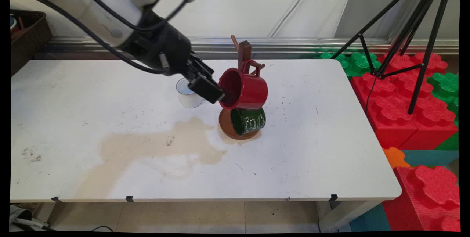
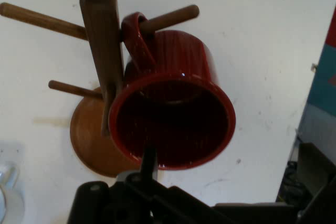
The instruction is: Pick up the red mug from the rack
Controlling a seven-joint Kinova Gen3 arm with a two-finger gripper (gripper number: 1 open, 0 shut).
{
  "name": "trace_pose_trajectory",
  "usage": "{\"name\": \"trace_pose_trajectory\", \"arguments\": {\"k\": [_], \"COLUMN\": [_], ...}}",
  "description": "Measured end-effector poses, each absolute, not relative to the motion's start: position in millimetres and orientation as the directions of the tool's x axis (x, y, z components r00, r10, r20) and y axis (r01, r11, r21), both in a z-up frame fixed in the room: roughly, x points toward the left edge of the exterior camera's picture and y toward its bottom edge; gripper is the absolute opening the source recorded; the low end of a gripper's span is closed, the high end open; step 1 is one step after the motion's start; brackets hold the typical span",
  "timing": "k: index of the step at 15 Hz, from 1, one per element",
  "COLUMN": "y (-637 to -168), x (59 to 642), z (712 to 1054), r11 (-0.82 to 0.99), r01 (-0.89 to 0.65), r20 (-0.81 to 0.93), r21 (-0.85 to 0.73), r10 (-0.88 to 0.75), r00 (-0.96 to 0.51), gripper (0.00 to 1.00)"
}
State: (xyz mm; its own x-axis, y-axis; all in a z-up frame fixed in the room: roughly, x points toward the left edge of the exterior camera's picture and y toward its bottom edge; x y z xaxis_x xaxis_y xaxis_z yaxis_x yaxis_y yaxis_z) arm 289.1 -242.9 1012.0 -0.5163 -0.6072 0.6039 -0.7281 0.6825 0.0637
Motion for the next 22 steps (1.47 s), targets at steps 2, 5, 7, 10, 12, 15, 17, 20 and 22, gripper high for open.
{"name": "trace_pose_trajectory", "arguments": {"k": [2,5,7,10,12,15,17,20,22], "y": [-247.6,-252.5,-255.1,-258.9,-261.7,-265.1,-266.6,-268.1,-268.5], "x": [282.4,273.1,267.7,259.9,255.1,248.8,245.1,240.7,237.6], "z": [1002.5,989.4,980.7,967.8,960.3,950.9,945.9,941.6,938.7], "r11": [0.666,0.644,0.626,0.600,0.588,0.573,0.565,0.556,0.549], "r01": [-0.741,-0.759,-0.772,-0.789,-0.797,-0.806,-0.811,-0.817,-0.823], "r20": [0.616,0.631,0.635,0.641,0.645,0.649,0.652,0.657,0.657], "r21": [0.079,0.100,0.113,0.130,0.139,0.148,0.151,0.149,0.146], "r10": [-0.617,-0.631,-0.643,-0.658,-0.665,-0.671,-0.674,-0.674,-0.676], "r00": [-0.490,-0.452,-0.428,-0.395,-0.378,-0.358,-0.348,-0.339,-0.335], "gripper": [1.00,1.00,1.00,1.00,1.00,1.00,1.00,1.00,0.00]}}
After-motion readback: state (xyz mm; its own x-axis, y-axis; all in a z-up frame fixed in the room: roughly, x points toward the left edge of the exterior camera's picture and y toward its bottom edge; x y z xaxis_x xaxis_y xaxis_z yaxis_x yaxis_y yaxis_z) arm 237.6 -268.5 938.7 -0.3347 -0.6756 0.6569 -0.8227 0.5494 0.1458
